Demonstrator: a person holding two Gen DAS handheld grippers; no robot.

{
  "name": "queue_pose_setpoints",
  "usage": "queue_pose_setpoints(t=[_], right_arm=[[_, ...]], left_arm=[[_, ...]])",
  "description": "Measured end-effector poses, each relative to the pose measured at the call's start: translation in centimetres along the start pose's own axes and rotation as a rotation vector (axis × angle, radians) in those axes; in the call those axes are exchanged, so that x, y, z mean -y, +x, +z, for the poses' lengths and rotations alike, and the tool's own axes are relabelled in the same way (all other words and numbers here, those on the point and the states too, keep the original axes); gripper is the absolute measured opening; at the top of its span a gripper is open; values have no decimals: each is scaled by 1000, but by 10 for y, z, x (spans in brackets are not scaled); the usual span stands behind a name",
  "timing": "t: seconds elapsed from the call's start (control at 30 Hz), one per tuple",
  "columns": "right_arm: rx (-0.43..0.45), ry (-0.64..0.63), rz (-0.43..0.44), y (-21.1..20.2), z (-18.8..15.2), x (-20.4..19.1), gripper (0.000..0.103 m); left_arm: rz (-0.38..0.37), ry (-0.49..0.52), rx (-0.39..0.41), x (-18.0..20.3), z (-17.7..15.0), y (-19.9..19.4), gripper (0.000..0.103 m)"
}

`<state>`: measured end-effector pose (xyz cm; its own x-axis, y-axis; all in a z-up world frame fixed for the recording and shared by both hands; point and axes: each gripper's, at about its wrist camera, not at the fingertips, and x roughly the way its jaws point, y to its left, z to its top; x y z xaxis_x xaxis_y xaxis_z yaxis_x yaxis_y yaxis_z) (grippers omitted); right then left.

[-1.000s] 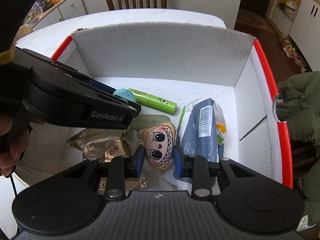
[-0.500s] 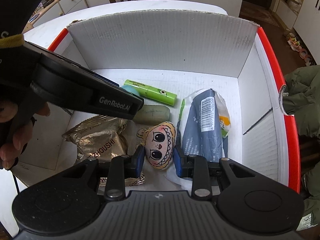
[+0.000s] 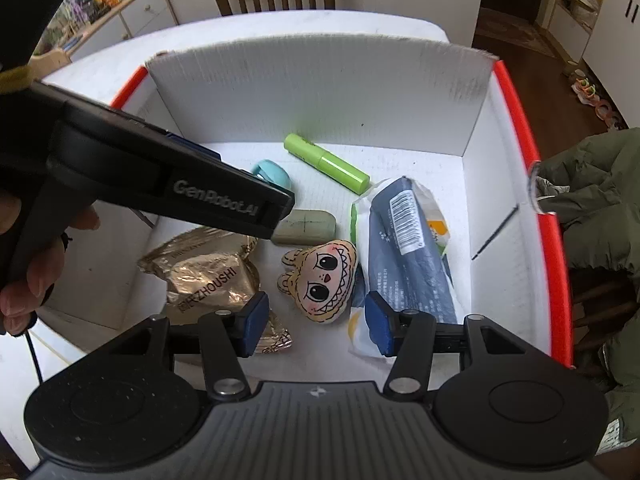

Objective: Organize objects
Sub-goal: 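Open both grippers to drop the blue soap and doll keychain in the box, then move both tools back to the pile, left toward green plush, right toward bead keychain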

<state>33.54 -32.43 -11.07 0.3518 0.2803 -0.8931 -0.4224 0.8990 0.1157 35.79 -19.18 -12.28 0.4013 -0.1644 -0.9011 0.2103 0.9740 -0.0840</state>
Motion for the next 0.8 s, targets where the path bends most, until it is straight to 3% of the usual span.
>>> queue_pose_setpoints(t=[0.17, 0.4, 0.8], right_arm=[[46, 11, 26, -21, -1, -1, 55], [109, 31, 54, -44, -5, 0, 56], [225, 33, 100, -92, -21, -20, 71]], left_arm=[[-15, 7, 58, 1, -4, -20, 74], [-40, 23, 140, 4, -16, -56, 76], [-56, 14, 284, -12, -52, -120, 88]])
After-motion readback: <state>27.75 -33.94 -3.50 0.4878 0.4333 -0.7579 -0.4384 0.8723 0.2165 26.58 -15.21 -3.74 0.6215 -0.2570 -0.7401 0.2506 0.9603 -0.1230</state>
